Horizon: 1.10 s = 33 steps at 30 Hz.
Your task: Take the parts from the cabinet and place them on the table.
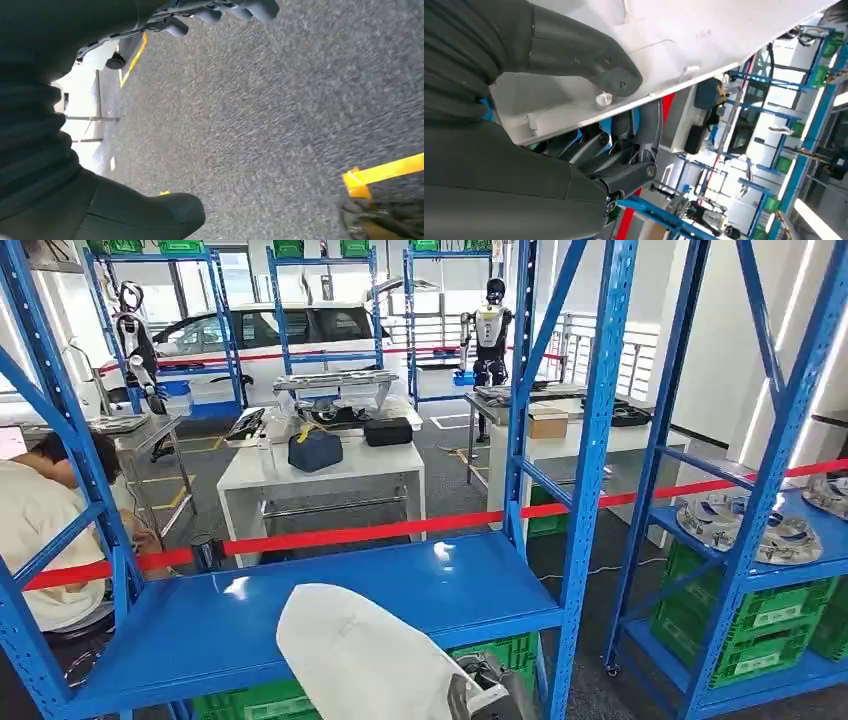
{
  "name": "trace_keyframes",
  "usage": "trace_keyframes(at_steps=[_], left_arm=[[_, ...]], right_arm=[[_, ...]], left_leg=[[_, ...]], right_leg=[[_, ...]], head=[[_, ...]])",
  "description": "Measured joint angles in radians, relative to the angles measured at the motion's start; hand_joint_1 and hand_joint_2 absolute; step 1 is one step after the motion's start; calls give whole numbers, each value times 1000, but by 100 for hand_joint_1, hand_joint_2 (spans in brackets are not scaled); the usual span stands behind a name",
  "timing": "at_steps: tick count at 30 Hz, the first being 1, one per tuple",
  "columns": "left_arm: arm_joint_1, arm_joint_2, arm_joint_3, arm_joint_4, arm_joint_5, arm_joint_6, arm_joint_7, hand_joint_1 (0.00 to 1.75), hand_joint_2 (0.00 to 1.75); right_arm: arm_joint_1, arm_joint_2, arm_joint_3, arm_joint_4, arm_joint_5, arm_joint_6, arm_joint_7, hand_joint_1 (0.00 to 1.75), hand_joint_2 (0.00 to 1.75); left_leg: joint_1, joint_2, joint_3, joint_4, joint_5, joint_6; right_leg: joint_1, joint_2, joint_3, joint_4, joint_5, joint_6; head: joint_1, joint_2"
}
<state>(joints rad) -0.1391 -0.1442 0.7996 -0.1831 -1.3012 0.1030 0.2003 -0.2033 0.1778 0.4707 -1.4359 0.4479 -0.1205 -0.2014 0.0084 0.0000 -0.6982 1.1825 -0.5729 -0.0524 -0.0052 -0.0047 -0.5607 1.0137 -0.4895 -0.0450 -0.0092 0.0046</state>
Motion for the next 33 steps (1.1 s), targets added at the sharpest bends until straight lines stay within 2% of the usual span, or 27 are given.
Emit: trace_keyframes(at_steps=[1,2,3,5,6,7,8,9,11,12,14,15,16,17,18,20,21,22,23,25,27,28,29,30,31,32,33], left_arm=[[0,0,0,0,0,0,0,0,175],[0,0,2,0,1,0,0,0,175],[0,0,2,0,3,0,0,0,175],[-1,0,3,-1,3,2,0,0,175],[-2,0,3,-2,5,3,0,0,175],[-4,0,3,-2,6,3,0,0,175],[-5,0,3,-3,8,3,-1,0,175],[-5,0,3,-2,9,4,-2,0,175],[-4,0,3,-2,10,3,-1,0,175],[-3,-2,4,-2,11,4,-1,0,175],[-4,0,4,-3,11,4,0,0,175],[-4,1,5,-3,11,4,0,0,175],[-4,1,5,-3,11,4,0,0,175],[-3,1,5,-3,11,4,0,0,175],[-2,1,5,-3,11,4,0,0,175],[-2,0,5,-3,12,5,-1,0,175],[-2,0,5,-3,12,7,-1,0,175],[-3,0,6,-3,14,10,-1,0,175],[-3,0,8,-3,18,11,-1,0,175],[-2,0,18,-3,31,13,-1,0,175],[1,0,24,-2,34,17,-1,0,175],[3,0,28,-2,35,20,-2,0,175],[3,0,30,-2,35,21,-3,0,175],[4,-1,31,-2,35,21,-3,0,175],[4,-1,31,-2,34,21,-3,0,175],[4,-1,31,-2,32,21,-5,0,175],[3,-1,31,-2,29,21,-5,0,175]], right_arm=[[1,0,0,0,1,3,0,175,175],[1,1,0,1,2,6,1,175,175],[1,1,0,1,2,10,1,175,175],[1,2,0,1,4,14,0,175,175],[0,4,0,1,5,17,0,175,175],[0,7,0,1,5,19,0,175,175],[-1,8,0,1,6,19,-1,175,175],[-2,9,0,1,8,22,-2,175,175],[-2,11,0,1,9,22,-1,175,175],[-2,10,0,2,10,22,-1,175,175],[-2,10,0,2,10,22,0,175,175],[-2,10,0,2,10,22,-1,175,175],[-1,10,0,2,10,22,-1,175,175],[-1,10,0,3,10,22,-1,175,175],[-1,10,0,4,10,22,0,175,175],[-1,10,0,6,11,23,-1,175,175],[-2,10,0,6,11,24,-2,175,175],[-4,11,0,6,12,27,-3,175,175],[-7,12,0,6,13,28,-3,175,175],[-9,15,0,7,13,35,-7,175,175],[-12,18,0,11,13,44,-8,175,175],[-15,21,0,13,13,44,-8,175,175],[-17,25,0,16,13,43,-8,175,175],[-18,27,0,17,13,43,-8,175,175],[-18,27,0,19,13,43,-8,175,175],[-17,27,0,22,13,43,-7,175,175],[-16,27,0,24,14,40,-5,175,175]], left_leg=[[2,0,-13,75,-38,-6],[4,0,-17,129,-41,-9],[6,0,-7,143,-18,-12],[9,0,72,63,63,-14],[10,0,143,-32,76,-13],[11,-3,202,-126,33,-12],[2,-8,243,-186,11,0],[1,-6,224,-181,16,12],[-3,-5,214,-178,30,34],[3,0,203,-184,45,46],[2,6,176,-182,68,65],[1,6,164,-182,83,66],[-1,7,147,-180,96,68],[-2,7,129,-178,108,68],[-4,7,107,-174,122,67],[-4,8,72,-164,140,63],[-4,8,56,-157,149,60],[-4,8,46,-151,156,57],[-7,7,39,-147,162,52],[-5,7,39,-150,181,36],[-4,5,36,-162,204,20],[1,2,28,-147,175,17],[0,0,12,-108,109,13],[2,0,-1,-45,42,8],[4,1,-13,24,-8,4],[4,1,-20,91,-36,0],[4,1,-18,131,-28,-2]], right_leg=[[0,0,-16,1,13,1],[0,-1,-30,2,25,3],[-1,-2,-44,4,36,6],[-4,-2,-77,10,58,14],[-6,-2,-90,15,68,19],[-4,-2,-97,19,75,26],[-2,-3,-100,22,81,33],[-2,-5,-99,18,93,39],[-3,-4,-101,8,113,55],[-7,-2,-108,10,114,60],[-8,1,-138,84,-1,63],[-8,1,-157,161,-71,66],[-8,2,-172,235,-114,67],[-7,2,-179,292,-129,68],[-7,2,-173,328,-113,67],[-5,2,-104,268,-45,61],[-3,2,-37,183,-19,55],[-2,2,23,105,-28,50],[3,2,66,30,-75,43],[8,5,65,5,-73,38],[7,3,53,0,-49,21],[2,-3,44,-2,-36,14],[-1,-2,29,-3,-23,5],[-1,-2,13,-3,-9,3],[-1,-2,-2,-3,3,3],[-1,-3,-20,-2,17,5],[-1,-4,-34,-1,29,7]], head=[[0,0],[-1,0],[-2,0],[-2,0],[-2,0],[-1,0],[-2,0],[-2,0],[-2,0],[-2,0],[-1,0],[-2,0],[-2,0],[-2,0],[-2,0],[-2,0],[-2,0],[-1,0],[-1,0],[-3,0],[-5,0],[-5,-1],[-7,0],[-10,0],[-9,0],[-10,0],[-11,0]])
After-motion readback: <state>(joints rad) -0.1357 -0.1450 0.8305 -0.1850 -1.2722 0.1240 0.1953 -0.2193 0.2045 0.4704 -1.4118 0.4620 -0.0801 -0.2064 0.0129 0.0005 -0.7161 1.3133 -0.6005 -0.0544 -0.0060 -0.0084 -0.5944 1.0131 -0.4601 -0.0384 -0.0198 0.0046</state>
